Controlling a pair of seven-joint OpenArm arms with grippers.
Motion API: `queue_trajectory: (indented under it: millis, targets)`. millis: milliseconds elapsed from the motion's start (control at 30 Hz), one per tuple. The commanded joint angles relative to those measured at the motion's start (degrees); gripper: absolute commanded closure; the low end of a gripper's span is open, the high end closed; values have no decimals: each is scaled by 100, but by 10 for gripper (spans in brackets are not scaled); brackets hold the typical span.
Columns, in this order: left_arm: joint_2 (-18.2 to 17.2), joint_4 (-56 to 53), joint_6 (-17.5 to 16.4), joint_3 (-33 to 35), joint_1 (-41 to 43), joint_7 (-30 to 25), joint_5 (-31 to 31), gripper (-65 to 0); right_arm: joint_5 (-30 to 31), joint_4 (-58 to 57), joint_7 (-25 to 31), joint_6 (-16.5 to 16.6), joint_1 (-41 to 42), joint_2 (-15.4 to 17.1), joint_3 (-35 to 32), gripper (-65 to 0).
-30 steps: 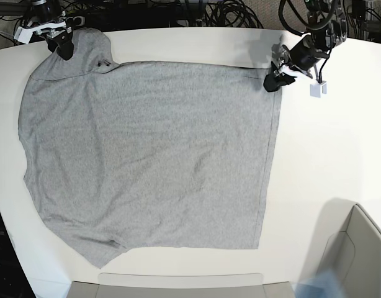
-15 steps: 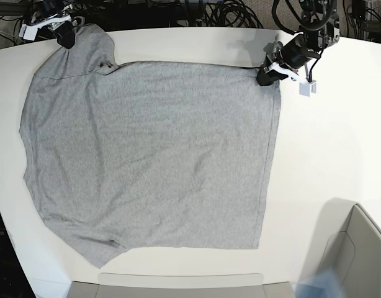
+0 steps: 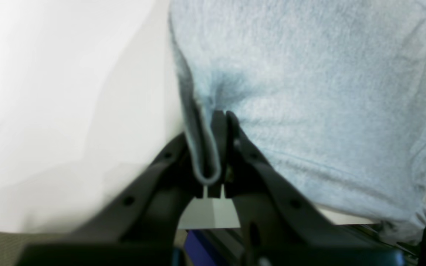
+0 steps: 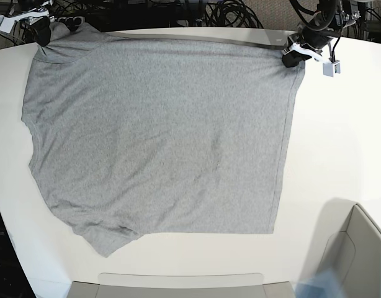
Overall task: Fold the T-shirt properly
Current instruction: 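Lift the shoulder edge with both grippers and fold it over the shirt body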
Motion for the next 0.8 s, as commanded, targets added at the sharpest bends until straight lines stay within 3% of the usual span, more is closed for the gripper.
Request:
queue_trajectory:
  millis: [0, 200, 333, 400, 500, 767]
  targets:
    - [-45, 144, -19, -53, 72, -68, -51, 0, -117, 84, 159, 23, -55, 65, 85, 0]
    - [-45, 417, -1, -53, 10, -68, -51, 0, -442, 260, 150, -21, 121, 82, 85, 0]
    - [-37, 434, 526, -36, -341, 257, -77, 0, -451, 260, 141, -21, 314, 109, 85, 0]
    - [-28, 434, 729, -44, -596, 512, -77, 0, -451, 260, 124, -30, 393, 276, 76, 0]
    - [-19, 434, 869, -44, -948, 776, -86, 0, -442, 268, -386, -30, 604, 416, 94, 0]
    - [-10, 443, 1467, -27, -1563, 1075, -95, 0, -477, 400, -1678, -39, 1272, 267, 823, 0]
